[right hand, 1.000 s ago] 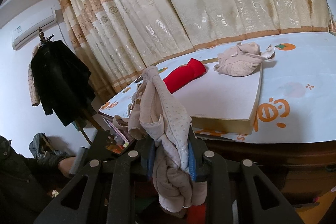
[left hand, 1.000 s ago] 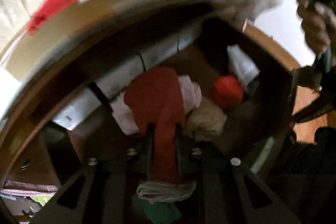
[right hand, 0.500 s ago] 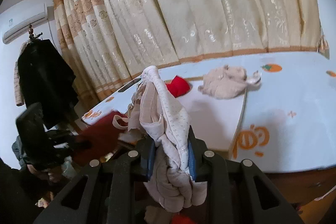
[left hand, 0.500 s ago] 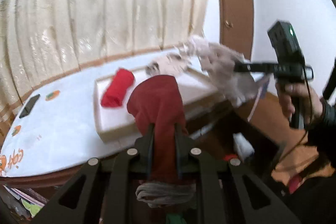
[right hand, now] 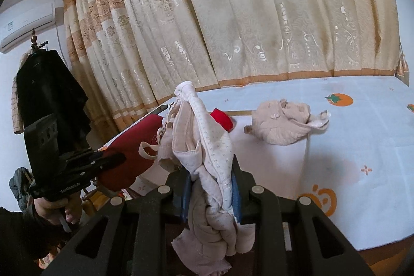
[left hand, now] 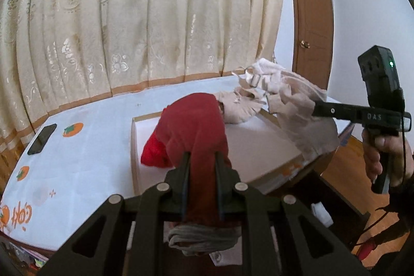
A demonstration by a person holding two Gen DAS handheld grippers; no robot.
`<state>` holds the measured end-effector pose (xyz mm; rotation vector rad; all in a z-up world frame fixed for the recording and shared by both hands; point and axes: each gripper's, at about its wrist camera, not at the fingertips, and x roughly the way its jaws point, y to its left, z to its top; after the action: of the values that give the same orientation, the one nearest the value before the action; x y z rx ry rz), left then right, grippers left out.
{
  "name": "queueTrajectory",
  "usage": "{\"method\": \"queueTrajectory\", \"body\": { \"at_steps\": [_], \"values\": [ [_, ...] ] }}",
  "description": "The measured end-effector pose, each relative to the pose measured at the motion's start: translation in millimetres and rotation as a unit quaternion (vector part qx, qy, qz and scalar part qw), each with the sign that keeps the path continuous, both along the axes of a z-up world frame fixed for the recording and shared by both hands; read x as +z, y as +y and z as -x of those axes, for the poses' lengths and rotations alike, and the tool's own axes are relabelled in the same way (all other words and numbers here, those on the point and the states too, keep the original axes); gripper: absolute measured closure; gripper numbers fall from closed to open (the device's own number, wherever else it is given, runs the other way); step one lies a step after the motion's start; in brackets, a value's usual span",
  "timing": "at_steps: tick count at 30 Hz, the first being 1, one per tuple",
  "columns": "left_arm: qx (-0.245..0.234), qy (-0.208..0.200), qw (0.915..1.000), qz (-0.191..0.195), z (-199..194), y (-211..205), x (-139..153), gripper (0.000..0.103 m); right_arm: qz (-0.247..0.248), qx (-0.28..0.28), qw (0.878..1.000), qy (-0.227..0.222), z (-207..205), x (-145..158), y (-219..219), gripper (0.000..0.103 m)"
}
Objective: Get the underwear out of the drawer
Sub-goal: 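Carry both garments over the white tray with both grippers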
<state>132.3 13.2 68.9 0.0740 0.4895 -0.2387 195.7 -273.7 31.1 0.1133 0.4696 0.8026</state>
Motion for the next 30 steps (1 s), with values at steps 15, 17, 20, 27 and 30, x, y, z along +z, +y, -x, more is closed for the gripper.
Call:
{"method": "queueTrajectory", "body": {
  "at_steps": [15, 17, 20, 27, 30],
  "values": [
    [0.009, 0.001, 0.9998, 0.016, -66.7, -5.5, 17.5, 0.089, 0.017, -0.023, 1.0, -0.005, -49.8, 20.2, 18.5, 0.075],
    [0.011, 0.006, 0.9997, 0.02, -75.5, -6.2, 17.5, 0.089, 0.019, -0.026, 0.999, -0.002, -57.3, 20.4, 20.3, 0.075],
    [0.016, 0.013, 0.9995, 0.022, -87.7, -7.9, 16.2, 0.089, 0.017, -0.03, 0.999, 0.007, -68.5, 19.3, 22.3, 0.075],
    [0.022, 0.023, 0.999, 0.031, -114.0, -14.2, 14.9, 0.089, 0.011, -0.044, 0.999, 0.03, -97.9, 15.8, 28.9, 0.075],
    [0.023, 0.03, 0.9986, 0.037, -124.2, -17.2, 13.2, 0.089, 0.013, -0.048, 0.998, 0.033, -104.9, 15.4, 33.5, 0.075]
  ]
}}
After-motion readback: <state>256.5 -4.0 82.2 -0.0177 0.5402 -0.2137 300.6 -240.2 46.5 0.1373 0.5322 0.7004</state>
